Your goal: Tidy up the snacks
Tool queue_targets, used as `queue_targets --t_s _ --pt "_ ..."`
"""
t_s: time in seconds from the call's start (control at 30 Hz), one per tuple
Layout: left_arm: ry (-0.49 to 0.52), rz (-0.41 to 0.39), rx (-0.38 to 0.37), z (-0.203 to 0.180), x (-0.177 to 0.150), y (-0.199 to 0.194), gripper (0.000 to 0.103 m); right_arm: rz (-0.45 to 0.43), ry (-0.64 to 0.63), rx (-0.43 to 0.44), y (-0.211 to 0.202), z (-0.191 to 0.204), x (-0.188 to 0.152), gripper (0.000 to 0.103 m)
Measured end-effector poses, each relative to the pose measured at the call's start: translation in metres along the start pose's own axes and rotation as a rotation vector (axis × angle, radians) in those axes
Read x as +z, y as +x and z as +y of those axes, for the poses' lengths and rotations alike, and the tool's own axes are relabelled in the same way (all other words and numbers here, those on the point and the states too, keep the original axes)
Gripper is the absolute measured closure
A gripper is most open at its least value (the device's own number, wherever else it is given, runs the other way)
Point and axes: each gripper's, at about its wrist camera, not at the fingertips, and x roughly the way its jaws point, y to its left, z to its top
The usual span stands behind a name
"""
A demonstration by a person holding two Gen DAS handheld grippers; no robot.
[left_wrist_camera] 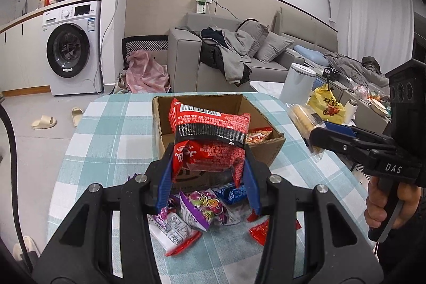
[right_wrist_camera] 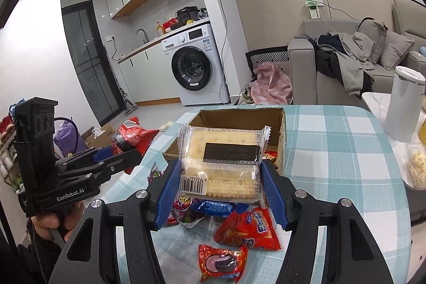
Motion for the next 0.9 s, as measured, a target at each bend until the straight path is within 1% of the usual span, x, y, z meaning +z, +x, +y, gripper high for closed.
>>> queue_targets --t_s 0.23,0.33,0.4,0.6,0.9 --pt "0.005 0.008 0.015 0.004 0.013 0.023 0.06 0.009 0.015 -0.004 0.017 -0.007 0.013 0.042" --pt "0.002 0.024 0.025 0.007 0.015 0.039 0.06 0.018 0.026 -0.004 0.026 -0.009 0.017 0.042" --pt "0.017 0.024 0.046 0.006 0.016 0.049 0.06 0.021 0.032 -0.007 0.032 -0.012 0.02 0.042" --pt "0.021 0.042 0.062 0.009 0.02 0.08 0.06 0.038 0.053 -0.013 0.053 -0.019 0.025 0.042" --pt "-0.012 0.058 0.066 0.025 0.029 0.121 0.06 0.05 0.078 -0.016 0.08 -0.028 0.029 0.042"
